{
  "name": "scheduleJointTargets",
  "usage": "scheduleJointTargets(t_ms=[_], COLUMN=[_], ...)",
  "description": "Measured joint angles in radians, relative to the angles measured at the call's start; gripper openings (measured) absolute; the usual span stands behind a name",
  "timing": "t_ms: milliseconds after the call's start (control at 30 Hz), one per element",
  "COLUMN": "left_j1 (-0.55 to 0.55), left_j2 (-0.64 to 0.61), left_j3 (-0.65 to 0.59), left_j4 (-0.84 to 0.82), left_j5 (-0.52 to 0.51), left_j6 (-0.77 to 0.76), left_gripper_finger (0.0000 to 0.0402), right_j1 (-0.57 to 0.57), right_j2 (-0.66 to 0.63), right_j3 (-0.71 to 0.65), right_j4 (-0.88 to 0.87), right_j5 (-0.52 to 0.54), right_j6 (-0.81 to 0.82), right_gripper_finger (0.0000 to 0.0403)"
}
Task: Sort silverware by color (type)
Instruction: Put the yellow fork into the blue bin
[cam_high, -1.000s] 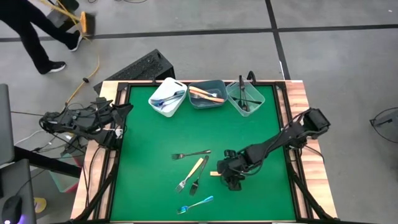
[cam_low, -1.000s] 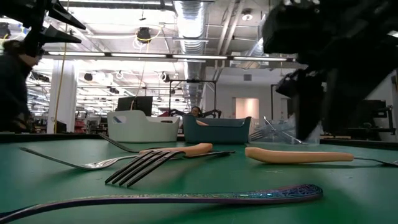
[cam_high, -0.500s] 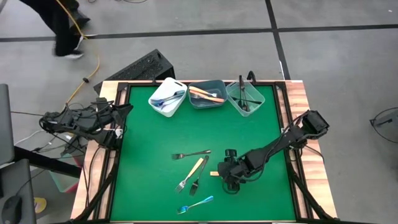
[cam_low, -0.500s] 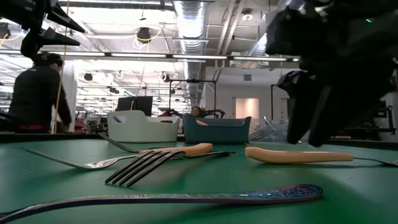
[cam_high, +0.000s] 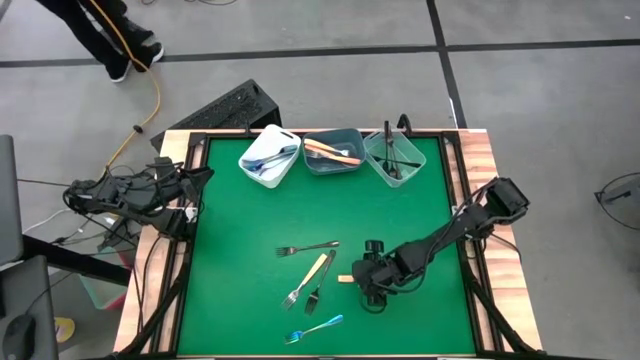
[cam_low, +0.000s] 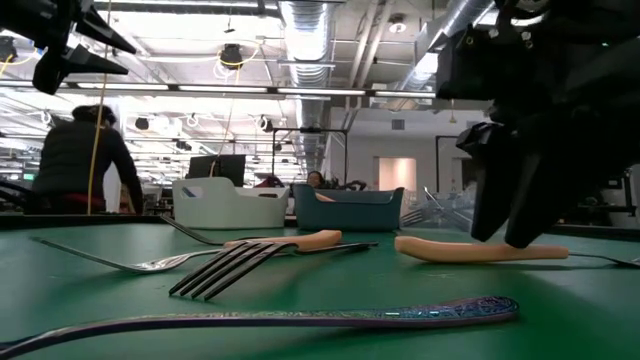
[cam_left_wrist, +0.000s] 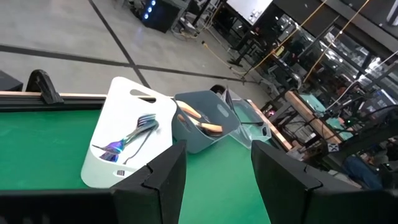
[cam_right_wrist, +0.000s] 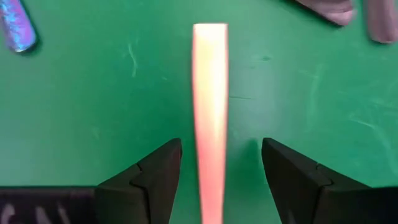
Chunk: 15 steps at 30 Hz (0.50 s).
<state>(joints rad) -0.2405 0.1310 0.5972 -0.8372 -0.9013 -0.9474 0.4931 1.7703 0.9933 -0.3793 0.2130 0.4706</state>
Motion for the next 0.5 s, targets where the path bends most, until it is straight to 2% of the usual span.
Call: scheduleJointTargets(t_ms=[367, 500], left_j1=[0.000, 0.000], left_j2=[0.000, 0.000], left_j3=[0.000, 0.000], left_j4=[-0.007, -0.010], left_j5=[0.003, 0.003], left_j6=[-0.001, -0.003], left_gripper_finger=[0.0164, 0.0164], right_j1=[-0.001, -0.001], right_j2=[0.076, 0.078], right_j3=[0.005, 0.004], right_j4=[0.018, 0.018], right_j5=[-0.024, -0.025], right_j6=[0.000, 0.016], right_gripper_finger=[0.0237, 0.0214])
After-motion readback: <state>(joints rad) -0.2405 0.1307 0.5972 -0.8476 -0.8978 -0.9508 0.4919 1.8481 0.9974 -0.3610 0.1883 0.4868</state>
